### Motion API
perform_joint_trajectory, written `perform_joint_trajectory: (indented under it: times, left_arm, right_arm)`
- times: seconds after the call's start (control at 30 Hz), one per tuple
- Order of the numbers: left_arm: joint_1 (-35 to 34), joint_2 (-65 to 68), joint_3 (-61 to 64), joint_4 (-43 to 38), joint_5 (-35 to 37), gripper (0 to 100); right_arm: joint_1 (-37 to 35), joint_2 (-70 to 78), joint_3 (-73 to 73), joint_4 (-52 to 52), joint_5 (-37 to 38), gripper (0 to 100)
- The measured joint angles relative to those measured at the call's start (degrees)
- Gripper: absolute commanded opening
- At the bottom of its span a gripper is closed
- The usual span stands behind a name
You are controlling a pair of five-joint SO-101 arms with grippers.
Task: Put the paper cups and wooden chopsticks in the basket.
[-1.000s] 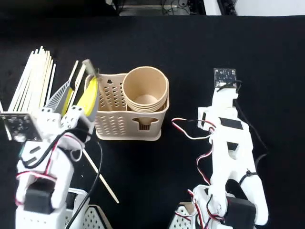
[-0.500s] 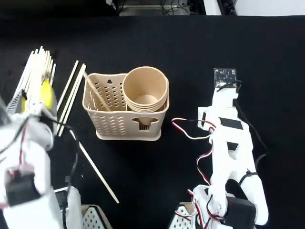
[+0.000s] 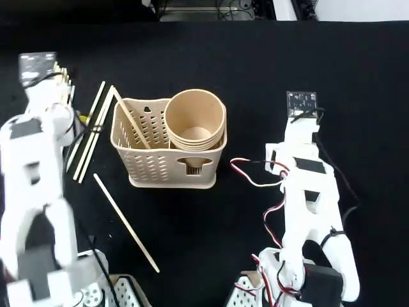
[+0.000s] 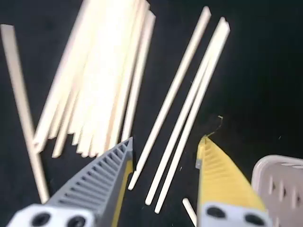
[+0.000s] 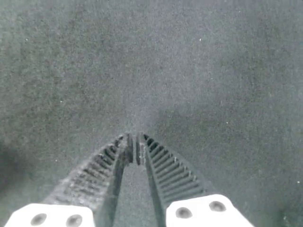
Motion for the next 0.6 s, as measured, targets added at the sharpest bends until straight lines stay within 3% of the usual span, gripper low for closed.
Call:
perform_joint_trajectory:
  times: [0.2,0.4,0.6]
  left_arm:
    - [3.1,21.1,-14.1,6.1,-7.6,22]
    - [3.3,40.7,-33.8,16.8,-8.4,21]
    - [3.7,57.1,-52.9,26.0,-8.4,2]
  right_arm:
    - [0.0,0.0,0.0,0.0,0.0,3.5]
    - [0.0,0.0,0.0,0.0,0.0,3.5]
    - [0.0,0.0,0.0,0.0,0.0,3.5]
